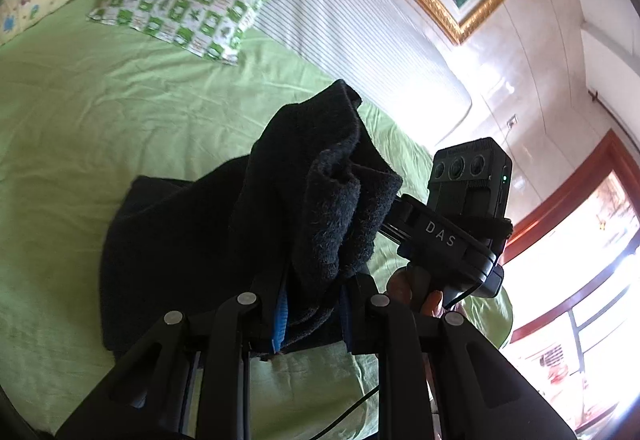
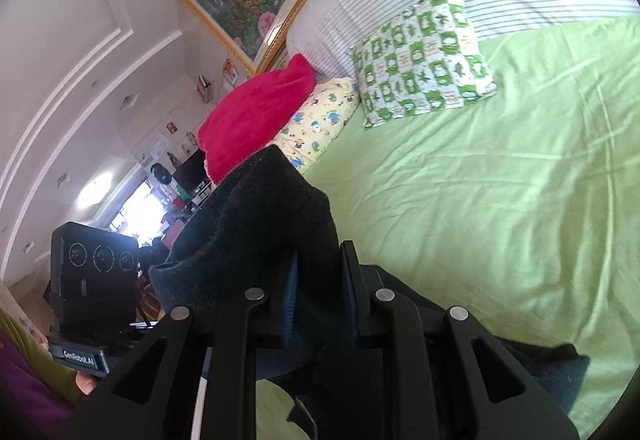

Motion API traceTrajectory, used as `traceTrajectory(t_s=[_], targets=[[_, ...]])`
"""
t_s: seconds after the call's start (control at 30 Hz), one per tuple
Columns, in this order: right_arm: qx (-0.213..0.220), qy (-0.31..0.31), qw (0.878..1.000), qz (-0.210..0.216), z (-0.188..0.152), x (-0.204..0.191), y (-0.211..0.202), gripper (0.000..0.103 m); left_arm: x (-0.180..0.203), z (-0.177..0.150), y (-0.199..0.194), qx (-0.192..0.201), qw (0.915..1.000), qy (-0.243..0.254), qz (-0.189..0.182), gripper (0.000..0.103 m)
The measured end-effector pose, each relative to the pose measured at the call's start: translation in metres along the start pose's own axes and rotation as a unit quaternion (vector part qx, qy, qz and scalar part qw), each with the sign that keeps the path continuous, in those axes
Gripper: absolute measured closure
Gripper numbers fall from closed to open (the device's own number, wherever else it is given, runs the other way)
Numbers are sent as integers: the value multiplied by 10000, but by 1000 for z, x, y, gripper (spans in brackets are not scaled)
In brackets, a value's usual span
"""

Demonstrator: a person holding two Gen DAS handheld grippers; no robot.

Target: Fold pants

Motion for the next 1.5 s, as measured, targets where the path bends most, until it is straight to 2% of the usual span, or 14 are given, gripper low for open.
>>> traceTrajectory(t_s=[0.17, 0.33, 0.5, 0.8, 0.9, 0.93, 0.97, 1.03, 1.17, 1.33, 1.37, 1.43, 1.47, 1.5], targets=[[102, 185, 9997, -93, -5, 16, -17, 81, 9, -9, 23, -238, 9996, 50, -118, 82], [185, 344, 9980, -492, -11, 35, -33, 81, 12, -15, 46, -445, 9987, 49, -224, 82], [272, 433, 9967, -632, -21, 48, -50, 89, 18, -20, 63, -599, 9978, 193, -201, 82], [478, 814, 9898, -1070, -34, 76, -75, 89, 20, -31, 80, -804, 9961, 335, -136, 76], [741, 996, 9846, -1234, -35, 82, -94, 89, 23, -29, 82, -811, 9959, 333, -202, 61], [850, 1066, 9830, -1227, -36, 82, -102, 89, 26, -28, 81, -791, 9958, 325, -325, 45], [939, 1109, 9818, -1226, -37, 82, -109, 89, 32, -29, 80, -780, 9952, 273, -532, 38], [1081, 1180, 9789, -1270, -38, 81, -119, 89, 43, -32, 80, -773, 9933, 226, -831, 38], [1406, 1443, 9710, -1285, -40, 78, -141, 89, 56, -43, 77, -835, 9917, 521, -828, 38], [1553, 1477, 9659, -1453, -42, 67, -154, 88, 50, -48, 60, -827, 9912, 314, -986, 37], [1533, 1458, 9656, -1509, -42, 65, -153, 82, 47, -48, 57, -806, 9915, 283, -979, 37], [1509, 1438, 9646, -1613, -43, 60, -150, 58, 39, -46, 47, -718, 9928, 221, -930, 37], [1514, 1420, 9638, -1672, -43, 57, -148, 41, 35, -44, 41, -664, 9935, 204, -896, 37], [1550, 1367, 9639, -1679, -43, 52, -147, 38, 30, -42, 34, -594, 9945, 186, -840, 37]])
Point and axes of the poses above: each gripper's, at about its wrist camera, not at the fingertips, and y roughly the way its jaws point, x to its right, z to its top, the point moved 7 cm from there along y, roughly the way its jaws point, and after that the axes turned 9 degrees about y, right-handed, at the moved point
